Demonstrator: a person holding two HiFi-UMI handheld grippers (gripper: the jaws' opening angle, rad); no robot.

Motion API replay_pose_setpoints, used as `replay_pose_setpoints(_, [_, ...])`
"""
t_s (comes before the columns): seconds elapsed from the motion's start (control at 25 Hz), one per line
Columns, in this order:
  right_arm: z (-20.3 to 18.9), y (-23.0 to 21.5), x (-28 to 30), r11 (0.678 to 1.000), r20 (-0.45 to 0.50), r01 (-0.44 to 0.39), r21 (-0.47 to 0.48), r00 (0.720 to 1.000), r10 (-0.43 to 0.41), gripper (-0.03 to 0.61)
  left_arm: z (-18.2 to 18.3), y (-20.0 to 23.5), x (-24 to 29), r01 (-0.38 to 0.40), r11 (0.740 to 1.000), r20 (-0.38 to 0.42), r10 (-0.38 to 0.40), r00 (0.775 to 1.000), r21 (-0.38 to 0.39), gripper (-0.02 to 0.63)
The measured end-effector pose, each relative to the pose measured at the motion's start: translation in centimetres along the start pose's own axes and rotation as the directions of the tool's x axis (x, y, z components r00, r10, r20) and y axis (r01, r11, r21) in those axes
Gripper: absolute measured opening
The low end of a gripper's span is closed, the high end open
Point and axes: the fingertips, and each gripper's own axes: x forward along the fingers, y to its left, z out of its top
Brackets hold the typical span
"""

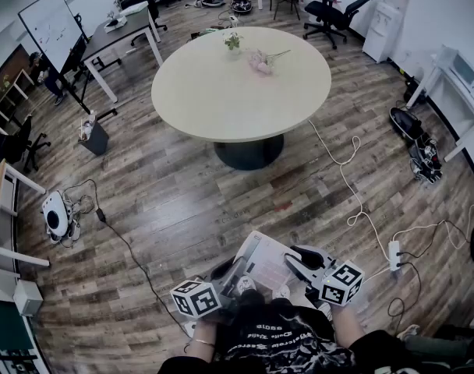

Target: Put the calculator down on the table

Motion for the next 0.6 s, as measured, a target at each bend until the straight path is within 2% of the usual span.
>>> replay_pose_setpoints(0.36, [-0.6,1.5,0.3,1.000,-0.013,0.014,-0.028,1.000,-0.014,0.112,-0.4,0.4,-1.5,0.004,1.000,0.012,-0.004,1.000,-0.010,0.081])
replay_pose_setpoints(0.6, [-0.8,1.3,2.0,0.998,0.001,0.056,0.001,0.998,-0.056,0.118,0.7,1.9,-1.5,0.036,0.999,-0.009,-0.036,0.999,0.003,0.080])
